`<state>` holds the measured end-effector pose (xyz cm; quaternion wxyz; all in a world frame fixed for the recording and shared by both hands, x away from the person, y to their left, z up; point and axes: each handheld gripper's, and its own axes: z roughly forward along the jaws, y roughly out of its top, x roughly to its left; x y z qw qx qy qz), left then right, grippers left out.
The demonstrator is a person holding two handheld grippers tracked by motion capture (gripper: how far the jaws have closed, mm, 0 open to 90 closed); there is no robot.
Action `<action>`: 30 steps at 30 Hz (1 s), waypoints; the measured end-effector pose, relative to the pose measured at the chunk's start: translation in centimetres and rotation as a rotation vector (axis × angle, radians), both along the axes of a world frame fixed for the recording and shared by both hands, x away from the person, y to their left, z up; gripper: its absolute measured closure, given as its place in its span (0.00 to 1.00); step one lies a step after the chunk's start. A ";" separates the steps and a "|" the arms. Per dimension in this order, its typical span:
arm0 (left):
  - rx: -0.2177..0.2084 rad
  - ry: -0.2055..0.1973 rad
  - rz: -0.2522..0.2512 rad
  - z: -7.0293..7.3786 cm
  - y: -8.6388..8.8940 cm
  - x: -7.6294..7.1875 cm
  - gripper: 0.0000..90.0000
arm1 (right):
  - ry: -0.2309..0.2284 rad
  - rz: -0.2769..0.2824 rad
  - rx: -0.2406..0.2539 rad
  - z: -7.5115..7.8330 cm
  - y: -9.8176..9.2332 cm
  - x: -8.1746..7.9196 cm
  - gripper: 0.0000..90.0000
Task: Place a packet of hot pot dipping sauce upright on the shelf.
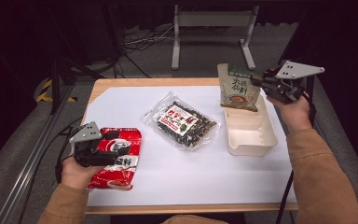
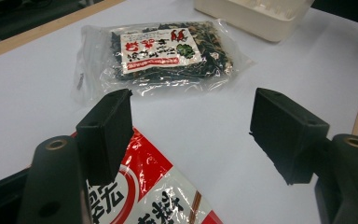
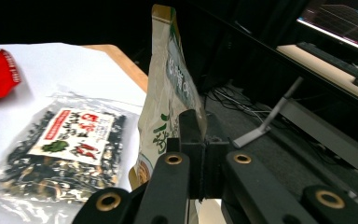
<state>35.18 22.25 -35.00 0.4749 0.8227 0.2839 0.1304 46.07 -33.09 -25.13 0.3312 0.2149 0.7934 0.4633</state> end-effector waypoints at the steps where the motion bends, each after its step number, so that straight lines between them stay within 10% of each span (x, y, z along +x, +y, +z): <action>1: -0.002 0.003 0.001 0.0 0.0 0.0 0.33 | -0.003 -0.004 -0.002 0.0 -0.1 0.2 0.99; 30: -0.012 0.031 0.062 -0.8 1.6 -1.3 0.32 | 0.039 -0.079 -0.028 -1.9 -2.2 5.0 0.99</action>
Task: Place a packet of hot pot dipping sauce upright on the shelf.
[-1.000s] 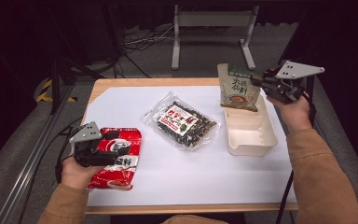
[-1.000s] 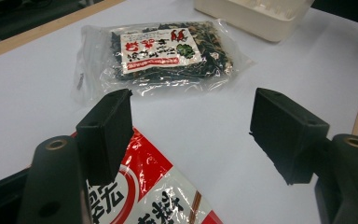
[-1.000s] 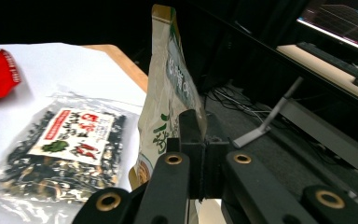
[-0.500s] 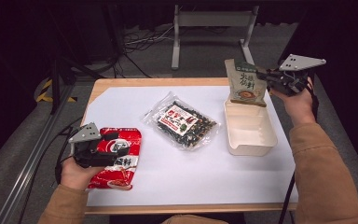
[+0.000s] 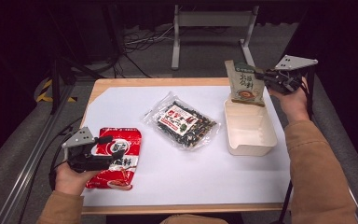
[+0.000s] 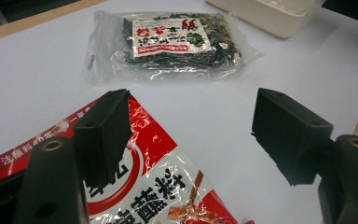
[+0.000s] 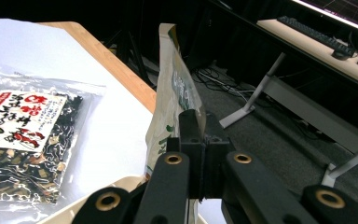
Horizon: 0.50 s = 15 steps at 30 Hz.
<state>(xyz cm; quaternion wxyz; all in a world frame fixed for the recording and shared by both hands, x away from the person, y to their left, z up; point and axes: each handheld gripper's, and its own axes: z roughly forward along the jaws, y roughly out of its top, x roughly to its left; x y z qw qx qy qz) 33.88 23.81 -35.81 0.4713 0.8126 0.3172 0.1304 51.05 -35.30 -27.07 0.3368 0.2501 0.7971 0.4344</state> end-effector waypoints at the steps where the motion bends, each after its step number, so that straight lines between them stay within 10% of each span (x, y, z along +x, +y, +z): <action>1: 0.002 -0.001 0.001 0.0 0.0 0.0 0.32 | 0.006 0.000 -0.002 -0.2 0.0 0.2 0.99; 15: 0.005 0.010 0.015 -0.3 0.3 -0.3 0.32 | 0.031 -0.001 -0.002 -1.6 0.4 1.5 0.99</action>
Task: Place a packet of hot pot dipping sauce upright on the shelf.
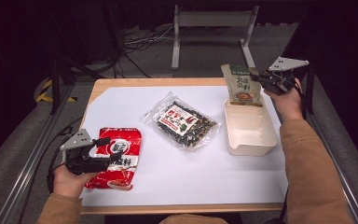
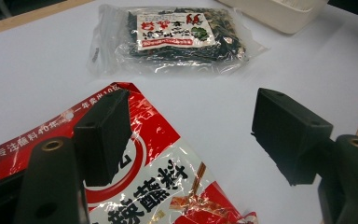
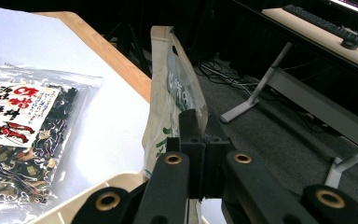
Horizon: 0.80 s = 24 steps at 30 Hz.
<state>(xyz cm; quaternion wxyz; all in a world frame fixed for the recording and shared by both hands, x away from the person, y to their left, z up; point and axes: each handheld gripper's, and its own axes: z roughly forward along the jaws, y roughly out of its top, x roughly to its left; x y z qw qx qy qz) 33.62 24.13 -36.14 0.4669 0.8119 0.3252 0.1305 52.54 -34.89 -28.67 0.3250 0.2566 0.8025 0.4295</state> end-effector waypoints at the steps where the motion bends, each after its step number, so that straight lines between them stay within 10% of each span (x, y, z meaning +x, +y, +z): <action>1: -0.003 0.001 0.002 0.0 -0.1 0.0 0.32 | 0.000 0.002 -0.002 -0.1 0.0 0.0 0.99; 24: 0.000 0.004 -0.009 -0.2 -0.2 0.5 0.32 | 0.078 -0.010 -0.016 -2.5 0.6 0.5 0.98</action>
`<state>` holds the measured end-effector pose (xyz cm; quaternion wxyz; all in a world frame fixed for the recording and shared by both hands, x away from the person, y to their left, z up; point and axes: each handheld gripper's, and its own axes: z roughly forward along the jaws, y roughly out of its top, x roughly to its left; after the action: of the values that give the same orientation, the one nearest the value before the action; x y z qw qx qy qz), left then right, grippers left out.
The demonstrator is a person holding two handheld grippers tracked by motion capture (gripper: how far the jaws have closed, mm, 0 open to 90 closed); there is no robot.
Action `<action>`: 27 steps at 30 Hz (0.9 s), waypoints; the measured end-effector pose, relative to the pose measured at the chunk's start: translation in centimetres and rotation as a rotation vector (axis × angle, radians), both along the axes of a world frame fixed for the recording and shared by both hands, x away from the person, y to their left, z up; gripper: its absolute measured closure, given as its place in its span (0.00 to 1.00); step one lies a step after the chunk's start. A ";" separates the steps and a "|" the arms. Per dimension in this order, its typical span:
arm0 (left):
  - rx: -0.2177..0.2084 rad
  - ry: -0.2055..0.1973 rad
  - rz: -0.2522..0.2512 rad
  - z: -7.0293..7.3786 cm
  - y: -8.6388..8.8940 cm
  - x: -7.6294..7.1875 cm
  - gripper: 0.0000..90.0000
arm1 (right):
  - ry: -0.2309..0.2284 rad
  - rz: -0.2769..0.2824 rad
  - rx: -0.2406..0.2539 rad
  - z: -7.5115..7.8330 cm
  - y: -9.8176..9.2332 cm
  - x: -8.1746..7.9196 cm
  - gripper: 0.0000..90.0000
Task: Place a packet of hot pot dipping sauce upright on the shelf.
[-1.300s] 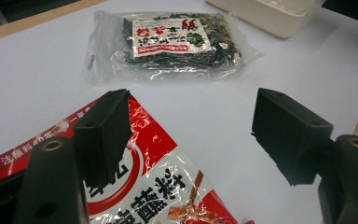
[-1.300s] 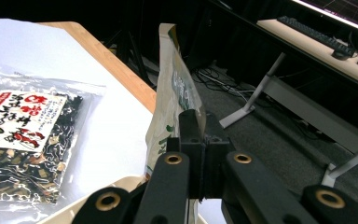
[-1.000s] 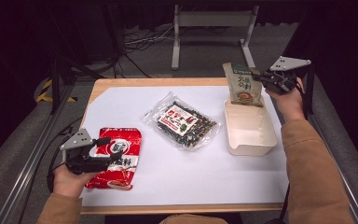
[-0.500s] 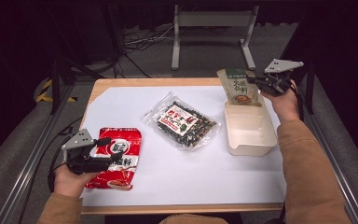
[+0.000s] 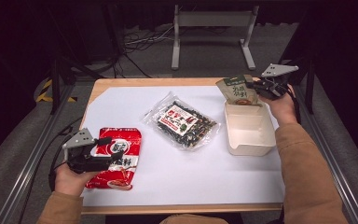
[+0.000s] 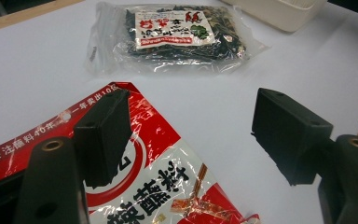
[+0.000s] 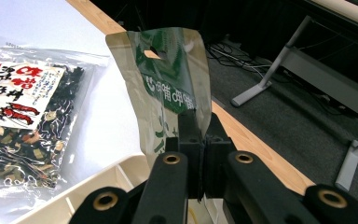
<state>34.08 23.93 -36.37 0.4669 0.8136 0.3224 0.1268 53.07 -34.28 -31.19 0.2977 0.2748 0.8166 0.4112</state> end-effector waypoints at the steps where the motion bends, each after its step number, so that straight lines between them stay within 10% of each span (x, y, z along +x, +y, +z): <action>1: 0.002 -0.002 -0.003 0.0 0.0 0.0 0.32 | 0.001 0.000 0.000 0.0 -0.1 0.0 0.98; 27: 0.003 -0.006 -0.010 0.1 -0.2 0.5 0.31 | 0.098 -0.124 0.026 -1.3 -2.0 -0.9 0.83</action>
<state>34.60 23.73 -36.31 0.4674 0.8154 0.3169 0.1273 52.13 -36.29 -32.46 0.2788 0.3483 0.8061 0.3887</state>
